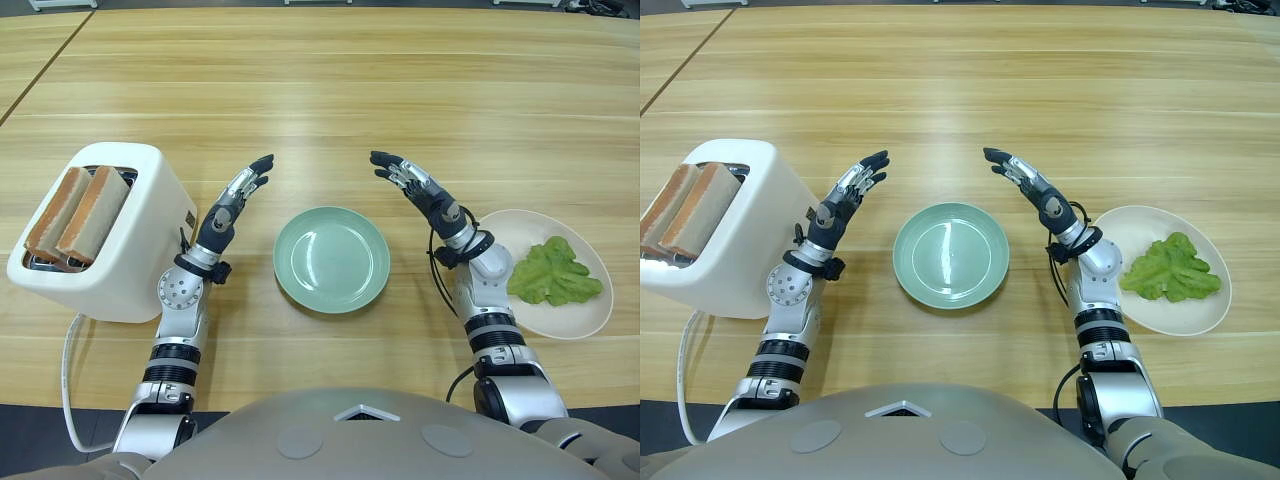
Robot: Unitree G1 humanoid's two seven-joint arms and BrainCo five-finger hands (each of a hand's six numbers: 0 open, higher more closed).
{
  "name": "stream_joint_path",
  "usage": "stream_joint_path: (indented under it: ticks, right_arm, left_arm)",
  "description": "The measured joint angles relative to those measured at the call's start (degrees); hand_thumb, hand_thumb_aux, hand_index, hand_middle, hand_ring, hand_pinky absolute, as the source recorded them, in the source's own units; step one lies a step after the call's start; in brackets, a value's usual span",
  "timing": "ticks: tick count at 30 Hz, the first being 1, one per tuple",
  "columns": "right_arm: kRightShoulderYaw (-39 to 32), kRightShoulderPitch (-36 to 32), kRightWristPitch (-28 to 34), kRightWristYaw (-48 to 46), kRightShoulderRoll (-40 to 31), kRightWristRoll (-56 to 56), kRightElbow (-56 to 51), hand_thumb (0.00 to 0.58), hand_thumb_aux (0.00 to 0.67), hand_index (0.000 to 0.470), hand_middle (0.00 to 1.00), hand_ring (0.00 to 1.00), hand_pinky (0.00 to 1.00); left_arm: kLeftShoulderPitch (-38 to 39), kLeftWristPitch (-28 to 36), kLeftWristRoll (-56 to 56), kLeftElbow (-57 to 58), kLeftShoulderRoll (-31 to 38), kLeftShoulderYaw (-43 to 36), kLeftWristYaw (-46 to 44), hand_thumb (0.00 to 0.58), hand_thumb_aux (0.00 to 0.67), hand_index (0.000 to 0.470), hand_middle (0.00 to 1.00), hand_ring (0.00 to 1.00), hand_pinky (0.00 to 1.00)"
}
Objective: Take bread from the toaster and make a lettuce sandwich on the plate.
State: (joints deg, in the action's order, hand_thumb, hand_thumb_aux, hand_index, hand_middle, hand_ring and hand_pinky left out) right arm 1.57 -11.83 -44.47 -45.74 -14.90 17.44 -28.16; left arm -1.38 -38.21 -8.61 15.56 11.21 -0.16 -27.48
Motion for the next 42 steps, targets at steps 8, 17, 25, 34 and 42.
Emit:
stream_joint_path:
  ticks: [8, 17, 25, 34, 42]
  right_arm:
    - [0.17, 0.0, -0.03, 0.37, 0.01, -0.01, -0.6, 0.0, 0.0, 0.0, 0.0, 0.0, 0.0]
    - [0.06, -0.09, -0.21, 0.5, 0.07, -0.15, -0.98, 0.0, 0.0, 0.0, 0.0, 0.0, 0.0]
    - [-0.25, -0.51, -0.2, 0.97, 0.83, -1.02, -2.14, 0.0, 0.0, 0.0, 0.0, 0.0, 0.0]
    - [-0.45, -0.58, -0.19, 2.0, 1.12, -1.5, -1.76, 0.0, 0.0, 0.0, 0.0, 0.0, 0.0]
    - [-0.23, 0.6, -0.14, 2.87, 0.46, -1.73, -0.23, 0.0, 0.0, 0.0, 0.0, 0.0, 0.0]
  left_arm:
    - [-0.38, 0.0, 0.0, 0.31, 0.01, 0.04, -0.26, 0.0, 0.0, 0.0, 0.0, 0.0, 0.0]
    - [6.33, 13.8, -2.91, -32.78, 1.01, 1.28, 5.25, 0.0, 0.0, 0.0, 0.0, 0.0, 0.0]
    - [13.09, 37.64, -15.89, -65.15, 15.6, 34.16, 17.0, 0.0, 0.0, 0.0, 0.0, 0.0, 0.0]
    - [25.36, 36.0, 18.67, -56.93, 21.42, 45.78, 16.14, 0.0, 0.0, 0.0, 0.0, 0.0, 0.0]
    - [31.1, 34.5, 30.72, -43.9, 21.19, 39.57, 15.79, 0.0, 0.0, 0.0, 0.0, 0.0, 0.0]
